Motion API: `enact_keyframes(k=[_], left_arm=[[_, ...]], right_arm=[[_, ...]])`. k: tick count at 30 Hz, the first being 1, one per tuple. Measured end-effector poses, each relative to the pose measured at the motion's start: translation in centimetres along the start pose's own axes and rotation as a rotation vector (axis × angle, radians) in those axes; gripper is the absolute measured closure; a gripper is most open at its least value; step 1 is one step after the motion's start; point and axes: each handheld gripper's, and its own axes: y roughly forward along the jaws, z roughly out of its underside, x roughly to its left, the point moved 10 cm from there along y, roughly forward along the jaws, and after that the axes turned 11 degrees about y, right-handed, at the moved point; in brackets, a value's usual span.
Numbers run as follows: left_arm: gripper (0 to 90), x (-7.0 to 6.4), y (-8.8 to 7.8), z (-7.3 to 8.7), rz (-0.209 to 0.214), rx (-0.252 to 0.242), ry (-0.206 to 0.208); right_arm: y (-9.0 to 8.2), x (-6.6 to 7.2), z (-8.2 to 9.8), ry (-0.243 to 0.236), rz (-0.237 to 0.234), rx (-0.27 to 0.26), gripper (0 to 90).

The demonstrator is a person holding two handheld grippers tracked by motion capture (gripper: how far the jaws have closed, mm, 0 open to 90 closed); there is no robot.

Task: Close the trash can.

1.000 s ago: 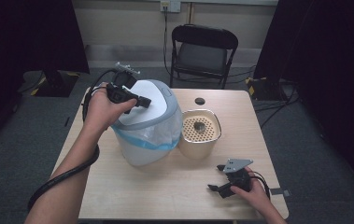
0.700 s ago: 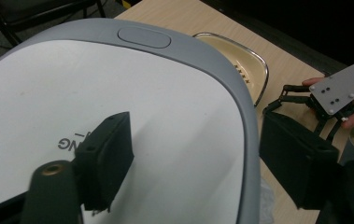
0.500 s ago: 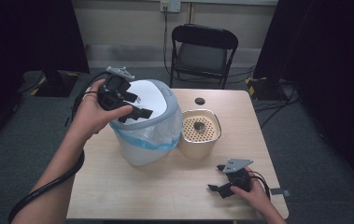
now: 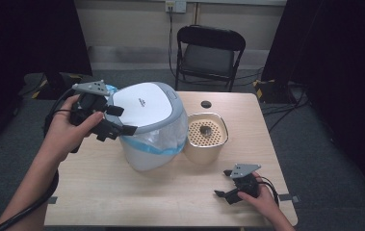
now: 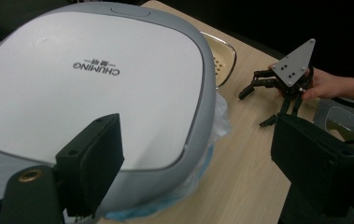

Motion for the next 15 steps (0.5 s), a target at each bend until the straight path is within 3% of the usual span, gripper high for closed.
enact_keyframes(k=[15], left_arm=[[16.2,-1.3,-1.8,4.1,0.019,-0.024,-0.038]], right_arm=[[0.0,0.0,0.0,-0.001,0.0,0.0,13.2]])
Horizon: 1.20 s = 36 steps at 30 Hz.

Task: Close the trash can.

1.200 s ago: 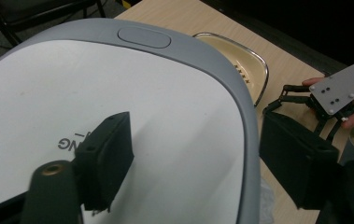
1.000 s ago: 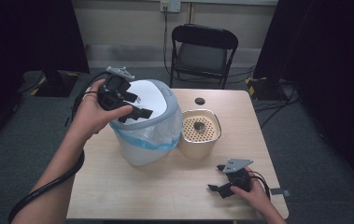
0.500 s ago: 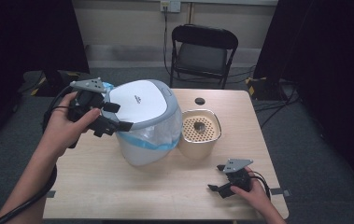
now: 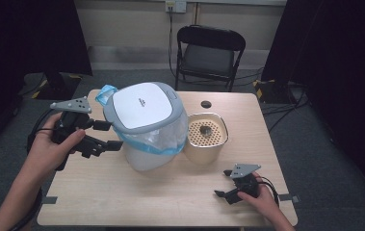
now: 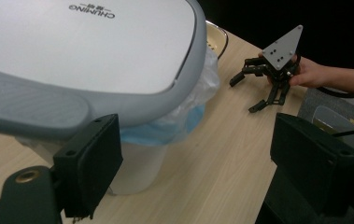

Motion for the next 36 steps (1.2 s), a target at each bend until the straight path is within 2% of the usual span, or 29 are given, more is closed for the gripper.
enact_keyframes(k=[9,11,15,19,21,28,31,36], left_arm=[[16.2,0.0,0.2,4.2,-0.007,0.002,-0.037],[16.2,0.1,0.4,5.0,-0.014,0.011,-0.038],[16.2,0.2,1.0,6.3,-0.013,-0.004,-0.054],[16.2,0.2,2.1,7.9,-0.006,0.004,-0.075],[16.2,0.3,2.6,8.4,-0.013,0.003,-0.064],[16.2,0.1,4.7,10.7,-0.011,-0.004,-0.074],[16.2,0.0,5.7,11.7,-0.011,0.007,-0.076],[16.2,-0.3,7.1,12.7,-0.009,0.031,-0.056]], right_arm=[[0.0,0.0,0.0,0.0,-0.001,0.001,13.2],[0.0,0.0,0.0,0.001,-0.001,0.002,13.2],[0.0,0.0,0.0,0.001,-0.001,0.002,13.2],[0.0,0.0,0.0,0.001,-0.001,0.002,13.2],[0.0,0.0,0.0,0.001,-0.001,0.002,13.2],[0.0,0.0,0.0,0.001,-0.001,0.002,13.2],[0.0,0.0,0.0,0.001,-0.001,0.002,13.2],[0.0,0.0,0.0,0.001,-0.001,0.002,13.2]])
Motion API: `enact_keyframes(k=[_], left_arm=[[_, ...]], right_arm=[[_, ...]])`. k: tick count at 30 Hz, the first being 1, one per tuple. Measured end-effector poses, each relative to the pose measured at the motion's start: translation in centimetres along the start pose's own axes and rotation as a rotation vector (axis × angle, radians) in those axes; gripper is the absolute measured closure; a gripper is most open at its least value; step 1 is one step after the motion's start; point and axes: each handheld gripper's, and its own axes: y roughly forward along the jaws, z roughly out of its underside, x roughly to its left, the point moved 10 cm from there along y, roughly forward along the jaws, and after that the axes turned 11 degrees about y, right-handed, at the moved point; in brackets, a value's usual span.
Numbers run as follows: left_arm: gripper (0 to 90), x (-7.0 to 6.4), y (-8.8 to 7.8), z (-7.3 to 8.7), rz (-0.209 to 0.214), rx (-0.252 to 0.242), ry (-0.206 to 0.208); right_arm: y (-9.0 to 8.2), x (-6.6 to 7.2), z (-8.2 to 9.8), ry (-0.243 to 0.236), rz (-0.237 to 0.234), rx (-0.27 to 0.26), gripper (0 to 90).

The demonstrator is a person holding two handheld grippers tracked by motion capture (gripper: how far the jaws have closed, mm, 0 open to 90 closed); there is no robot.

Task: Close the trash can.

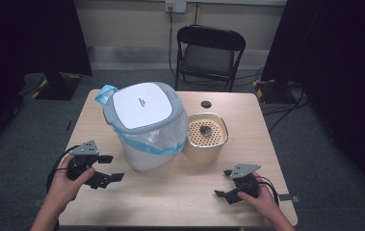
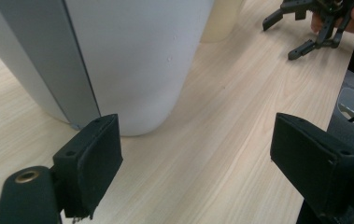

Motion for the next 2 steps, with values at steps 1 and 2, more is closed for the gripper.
enact_keyframes(k=[1,2], left_arm=[[16.2,-0.02,0.15,0.04,-0.001,0.0,0.005],[16.2,-0.02,0.15,0.04,-0.001,0.0,0.005]], right_arm=[[0.0,0.0,0.0,0.0,0.0,0.0,13.2],[0.0,0.0,0.0,0.0,0.0,0.0,13.2]])
